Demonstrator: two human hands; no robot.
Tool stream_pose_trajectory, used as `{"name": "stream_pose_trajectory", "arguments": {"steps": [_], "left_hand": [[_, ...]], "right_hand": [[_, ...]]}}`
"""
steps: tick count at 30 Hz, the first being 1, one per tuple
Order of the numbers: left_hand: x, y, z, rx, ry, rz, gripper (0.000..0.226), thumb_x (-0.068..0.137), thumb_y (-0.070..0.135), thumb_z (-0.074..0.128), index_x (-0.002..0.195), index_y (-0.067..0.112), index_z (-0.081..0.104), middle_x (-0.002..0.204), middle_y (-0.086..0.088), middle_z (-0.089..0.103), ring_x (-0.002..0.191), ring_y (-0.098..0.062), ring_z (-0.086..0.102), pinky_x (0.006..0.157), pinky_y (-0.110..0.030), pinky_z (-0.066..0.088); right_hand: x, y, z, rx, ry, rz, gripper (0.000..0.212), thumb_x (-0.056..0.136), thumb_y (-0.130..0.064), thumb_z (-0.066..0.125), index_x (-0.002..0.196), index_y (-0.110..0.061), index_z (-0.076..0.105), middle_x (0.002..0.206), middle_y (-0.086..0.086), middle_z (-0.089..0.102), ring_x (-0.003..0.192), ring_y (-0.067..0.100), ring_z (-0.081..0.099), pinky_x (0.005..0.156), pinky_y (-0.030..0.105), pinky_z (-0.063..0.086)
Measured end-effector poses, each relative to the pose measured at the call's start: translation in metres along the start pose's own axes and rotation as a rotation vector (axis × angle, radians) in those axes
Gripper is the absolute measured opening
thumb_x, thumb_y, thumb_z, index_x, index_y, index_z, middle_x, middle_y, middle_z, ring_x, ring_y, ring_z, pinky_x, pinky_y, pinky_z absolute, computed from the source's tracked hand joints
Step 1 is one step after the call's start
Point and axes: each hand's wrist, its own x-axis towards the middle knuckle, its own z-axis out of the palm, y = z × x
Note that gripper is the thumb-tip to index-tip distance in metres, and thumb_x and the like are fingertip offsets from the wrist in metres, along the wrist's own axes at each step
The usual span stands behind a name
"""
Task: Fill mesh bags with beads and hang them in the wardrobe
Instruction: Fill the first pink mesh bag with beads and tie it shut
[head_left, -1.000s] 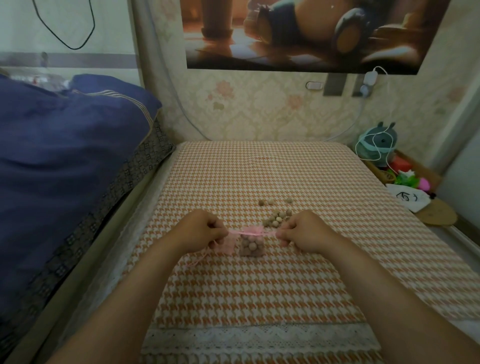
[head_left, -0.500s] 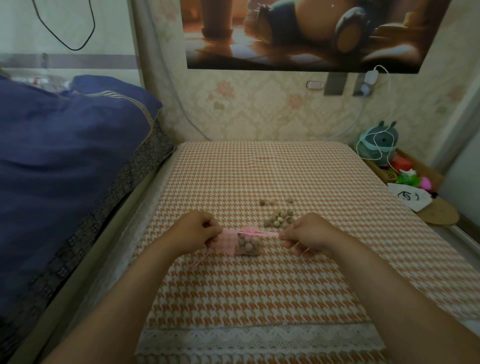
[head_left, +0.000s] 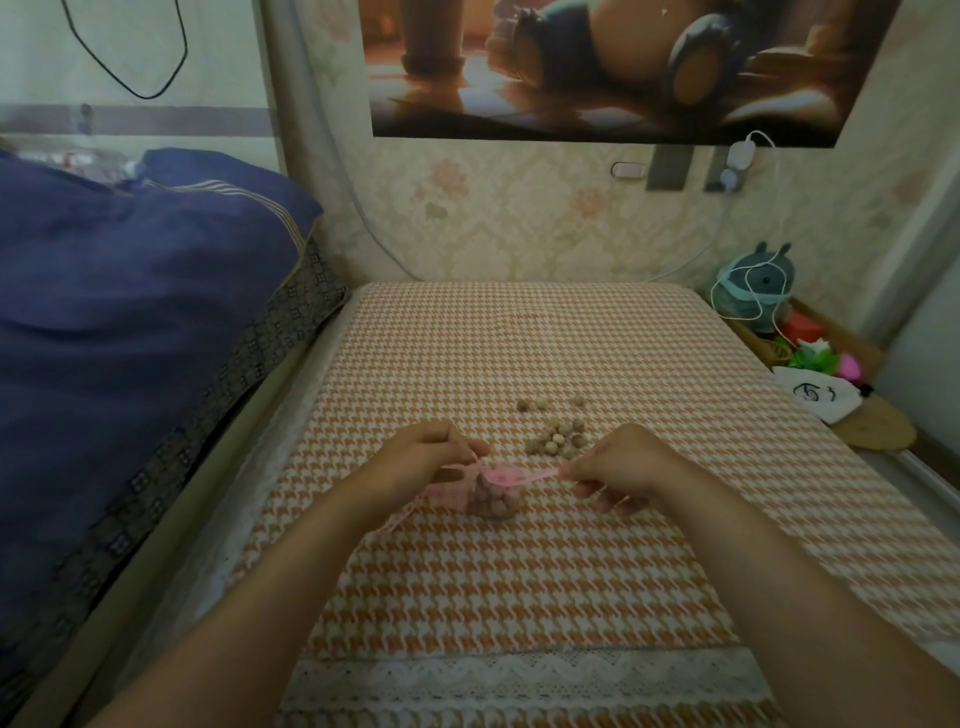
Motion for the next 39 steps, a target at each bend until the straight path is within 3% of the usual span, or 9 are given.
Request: {"name": "stream_pose_trajectory", "arguments": {"steps": [4,9,11,14,18,21,28,35,39], "left_hand": [[0.002,0.004,0.011,-0.131,-0.066,-0.032,0.021,0.096,0.006,0.048,0.077,0.005,0.057,0.099,-0.015,0.075,0.097,-0.028,0.071,0.091,-0.037,0.055],[0.005,0.004,0.020,-0.059,-0.054,-0.012,0.028,0.097,0.004,0.047,0.070,0.009,0.054,0.060,0.005,0.064,0.065,-0.011,0.065,0.073,-0.026,0.053],[0.007,0.003,0.024,-0.010,-0.053,0.007,0.026,0.097,0.004,0.048,0.072,0.006,0.055,0.062,0.000,0.062,0.060,-0.008,0.063,0.068,-0.021,0.052],[0.011,-0.001,0.028,0.049,-0.067,0.057,0.023,0.096,0.006,0.054,0.074,0.005,0.060,0.071,-0.009,0.063,0.068,-0.016,0.063,0.077,-0.032,0.053],[0.012,-0.006,0.032,0.175,-0.111,0.107,0.020,0.096,0.016,0.058,0.079,0.010,0.067,0.076,-0.004,0.068,0.070,-0.008,0.063,0.069,-0.021,0.052],[0.013,-0.009,0.032,0.214,-0.149,0.129,0.019,0.094,0.017,0.060,0.078,0.015,0.070,0.080,-0.002,0.069,0.075,-0.010,0.061,0.074,-0.028,0.051],[0.011,-0.014,0.030,0.154,-0.153,0.054,0.015,0.092,0.015,0.063,0.089,0.006,0.075,0.094,-0.012,0.074,0.085,-0.012,0.063,0.087,-0.034,0.051],[0.012,-0.012,0.029,-0.028,-0.133,-0.052,0.020,0.092,0.025,0.065,0.100,0.012,0.077,0.097,-0.003,0.077,0.084,-0.006,0.068,0.071,-0.015,0.051],[0.015,-0.014,0.031,-0.107,-0.074,-0.090,0.016,0.091,0.022,0.066,0.097,0.013,0.077,0.093,-0.003,0.076,0.079,-0.008,0.068,0.071,-0.018,0.052]], "right_hand": [[-0.001,-0.002,0.000,0.012,0.017,-0.029,0.014,0.089,-0.018,0.074,0.084,-0.005,0.075,0.071,0.007,0.075,0.049,0.017,0.060,0.048,0.025,0.044],[-0.002,-0.005,0.002,0.016,0.041,-0.097,0.014,0.095,-0.014,0.065,0.085,-0.009,0.072,0.079,0.006,0.074,0.051,0.016,0.062,0.045,0.025,0.047],[-0.002,-0.008,0.006,0.011,0.053,-0.160,0.014,0.096,-0.015,0.064,0.088,-0.007,0.073,0.079,0.005,0.074,0.050,0.014,0.061,0.046,0.025,0.048],[0.000,-0.014,0.015,-0.016,0.083,-0.250,0.014,0.094,-0.018,0.067,0.085,-0.010,0.075,0.078,0.002,0.075,0.052,0.014,0.064,0.049,0.028,0.051],[0.005,-0.023,0.030,-0.086,0.081,-0.332,0.012,0.091,-0.023,0.070,0.083,-0.017,0.077,0.075,-0.003,0.074,0.053,0.012,0.065,0.046,0.022,0.049],[0.009,-0.030,0.039,-0.091,0.065,-0.350,0.010,0.089,-0.024,0.073,0.080,-0.022,0.078,0.069,-0.005,0.072,0.054,0.012,0.064,0.044,0.019,0.045],[0.011,-0.037,0.046,0.042,-0.046,-0.179,0.011,0.085,-0.013,0.073,0.078,-0.020,0.076,0.061,0.000,0.066,0.050,0.013,0.056,0.044,0.021,0.043],[0.011,-0.032,0.040,0.232,-0.165,-0.067,0.004,0.090,-0.018,0.072,0.091,-0.018,0.075,0.072,-0.001,0.069,0.050,0.010,0.050,0.050,0.021,0.044],[0.007,-0.031,0.032,0.246,-0.199,-0.039,0.015,0.092,-0.021,0.067,0.098,-0.009,0.073,0.078,0.002,0.071,0.058,0.018,0.061,0.050,0.024,0.048]]}}
